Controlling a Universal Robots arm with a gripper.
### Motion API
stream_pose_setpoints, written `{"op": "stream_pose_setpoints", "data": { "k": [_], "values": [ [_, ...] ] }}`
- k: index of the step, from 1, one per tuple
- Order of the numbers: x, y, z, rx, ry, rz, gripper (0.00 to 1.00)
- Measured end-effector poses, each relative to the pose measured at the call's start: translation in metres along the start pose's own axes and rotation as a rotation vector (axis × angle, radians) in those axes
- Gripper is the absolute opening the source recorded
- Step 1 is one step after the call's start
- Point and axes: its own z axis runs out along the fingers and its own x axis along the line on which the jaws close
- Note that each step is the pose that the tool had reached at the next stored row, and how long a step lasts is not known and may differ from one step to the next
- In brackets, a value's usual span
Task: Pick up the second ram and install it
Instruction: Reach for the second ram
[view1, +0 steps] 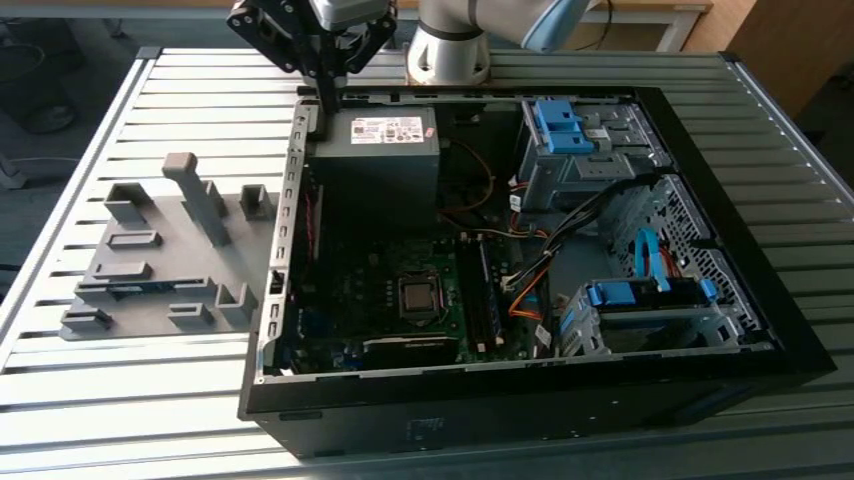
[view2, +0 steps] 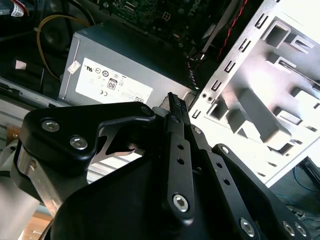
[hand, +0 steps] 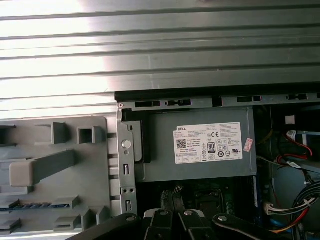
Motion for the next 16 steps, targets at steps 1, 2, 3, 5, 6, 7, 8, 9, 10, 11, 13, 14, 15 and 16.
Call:
{"op": "stream_pose_setpoints", "data": {
  "k": [1, 2, 3, 5, 6, 7, 8, 9, 10, 11, 13, 14, 15, 16],
  "values": [
    [0.0002, 0.0000, 0.0000, -0.0001, 0.0000, 0.000, 0.11],
    [0.0004, 0.0000, 0.0000, 0.0000, 0.0000, 0.000, 0.11],
    [0.0006, -0.0001, 0.0000, 0.0000, 0.0000, 0.000, 0.11],
    [0.0010, -0.0001, 0.0000, -0.0001, 0.0000, 0.000, 0.11],
    [0.0012, -0.0001, 0.0000, 0.0000, 0.0000, 0.000, 0.11],
    [0.0014, -0.0001, 0.0000, 0.0000, 0.0000, 0.000, 0.11],
    [0.0016, -0.0001, 0.0000, 0.0000, 0.0000, 0.000, 0.11],
    [0.0019, -0.0001, 0.0000, -0.0001, 0.0000, 0.000, 0.11],
    [0.0021, -0.0001, 0.0000, 0.0000, 0.0000, 0.000, 0.11],
    [0.0022, -0.0002, 0.0000, -0.0001, 0.0000, 0.000, 0.11],
    [0.0026, -0.0002, -0.0001, 0.0000, 0.0000, 0.000, 0.11],
    [0.0028, -0.0002, -0.0001, 0.0000, 0.0000, 0.000, 0.11],
    [0.0030, -0.0002, 0.0000, -0.0001, 0.0000, 0.000, 0.11],
    [0.0032, -0.0002, 0.0000, -0.0001, -0.0001, 0.000, 0.11]
  ]
}}
